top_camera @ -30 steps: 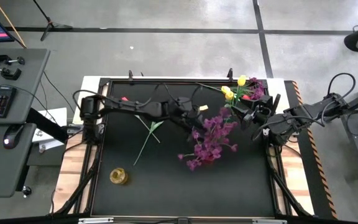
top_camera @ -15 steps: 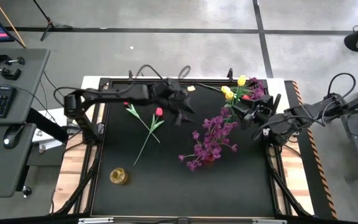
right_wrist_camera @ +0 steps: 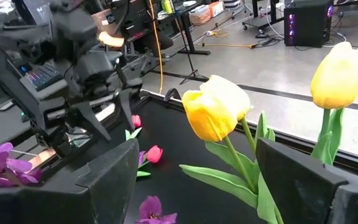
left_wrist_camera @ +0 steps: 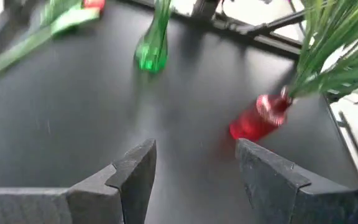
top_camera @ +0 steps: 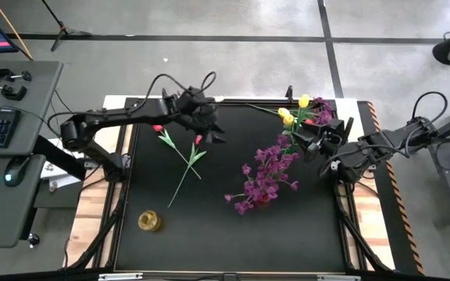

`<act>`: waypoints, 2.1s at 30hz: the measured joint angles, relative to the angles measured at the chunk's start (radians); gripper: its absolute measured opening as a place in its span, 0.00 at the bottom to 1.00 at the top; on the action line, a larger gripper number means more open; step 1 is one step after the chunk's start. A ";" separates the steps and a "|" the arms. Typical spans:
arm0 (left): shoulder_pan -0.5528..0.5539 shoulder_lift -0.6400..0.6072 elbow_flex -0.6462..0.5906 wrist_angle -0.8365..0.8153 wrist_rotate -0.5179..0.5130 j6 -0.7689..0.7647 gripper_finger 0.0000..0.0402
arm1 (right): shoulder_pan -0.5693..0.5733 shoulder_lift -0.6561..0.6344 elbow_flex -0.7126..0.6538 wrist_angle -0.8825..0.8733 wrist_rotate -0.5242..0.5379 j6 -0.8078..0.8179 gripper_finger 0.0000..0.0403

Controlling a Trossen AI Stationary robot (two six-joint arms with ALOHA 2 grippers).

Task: Sort flowers into vase by color
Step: Put the bottom right pink tulip into the yellow flower vase

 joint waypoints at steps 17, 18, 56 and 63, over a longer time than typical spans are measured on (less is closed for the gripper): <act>-0.301 -0.260 -0.436 -0.258 -0.521 -0.612 0.52 | 0.000 0.001 0.000 -0.041 0.001 0.003 0.77; -0.315 -0.246 -0.436 -0.276 -0.553 -0.643 0.52 | 0.000 0.001 0.000 -0.042 0.002 0.003 0.77; -0.331 -0.089 -0.415 -0.263 -0.603 -0.623 0.01 | 0.000 0.002 0.000 -0.047 0.006 0.003 0.77; -0.389 -0.476 -0.415 -0.225 -0.762 -0.610 0.00 | 0.000 0.002 0.000 -0.056 0.003 0.004 0.77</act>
